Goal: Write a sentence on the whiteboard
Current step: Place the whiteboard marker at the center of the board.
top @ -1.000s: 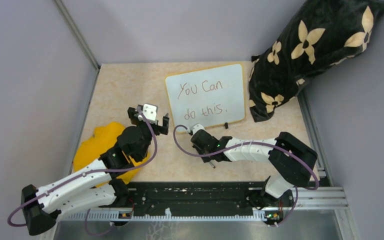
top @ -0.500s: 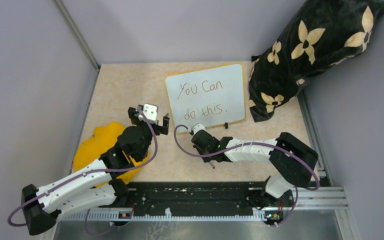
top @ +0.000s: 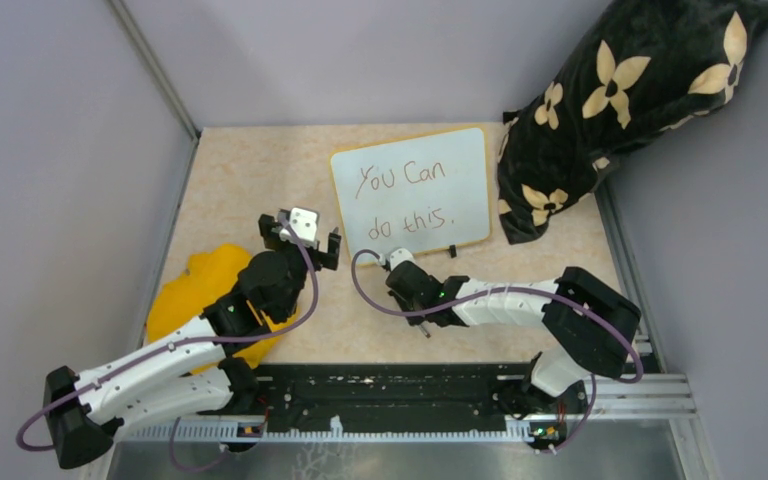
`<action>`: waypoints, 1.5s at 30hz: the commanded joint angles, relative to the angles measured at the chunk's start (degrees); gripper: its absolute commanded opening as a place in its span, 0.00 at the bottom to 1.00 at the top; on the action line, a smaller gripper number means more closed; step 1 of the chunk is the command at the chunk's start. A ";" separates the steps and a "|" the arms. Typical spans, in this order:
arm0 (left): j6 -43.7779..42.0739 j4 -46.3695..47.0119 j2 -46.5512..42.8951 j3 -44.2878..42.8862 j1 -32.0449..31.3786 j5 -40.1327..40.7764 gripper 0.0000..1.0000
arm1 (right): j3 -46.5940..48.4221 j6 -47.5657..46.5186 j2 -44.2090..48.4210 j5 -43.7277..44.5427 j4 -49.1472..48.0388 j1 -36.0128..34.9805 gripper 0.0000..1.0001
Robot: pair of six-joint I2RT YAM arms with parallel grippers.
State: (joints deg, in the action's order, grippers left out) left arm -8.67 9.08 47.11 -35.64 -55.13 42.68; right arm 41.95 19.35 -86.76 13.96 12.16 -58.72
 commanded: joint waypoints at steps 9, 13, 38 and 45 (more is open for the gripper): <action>-0.76 1.76 0.52 0.57 -0.06 0.39 0.99 | -0.56 -0.11 1.45 -0.08 -0.50 0.31 0.29; -0.87 1.90 0.53 0.66 -0.06 0.30 0.99 | -0.38 -0.19 2.09 -0.25 -0.89 0.34 0.36; -1.46 2.78 -0.68 1.25 -0.06 1.40 0.99 | -1.26 0.15 6.95 0.81 -3.75 0.71 0.61; -1.23 2.70 -0.18 1.10 -0.06 2.25 0.99 | -2.59 0.70 8.31 0.57 -4.64 0.71 0.61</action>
State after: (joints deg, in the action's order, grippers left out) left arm -9.15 10.11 47.00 -34.92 -55.13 43.59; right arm 39.72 19.31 -81.08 13.78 10.07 -58.33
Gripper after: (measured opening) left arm 0.989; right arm 0.612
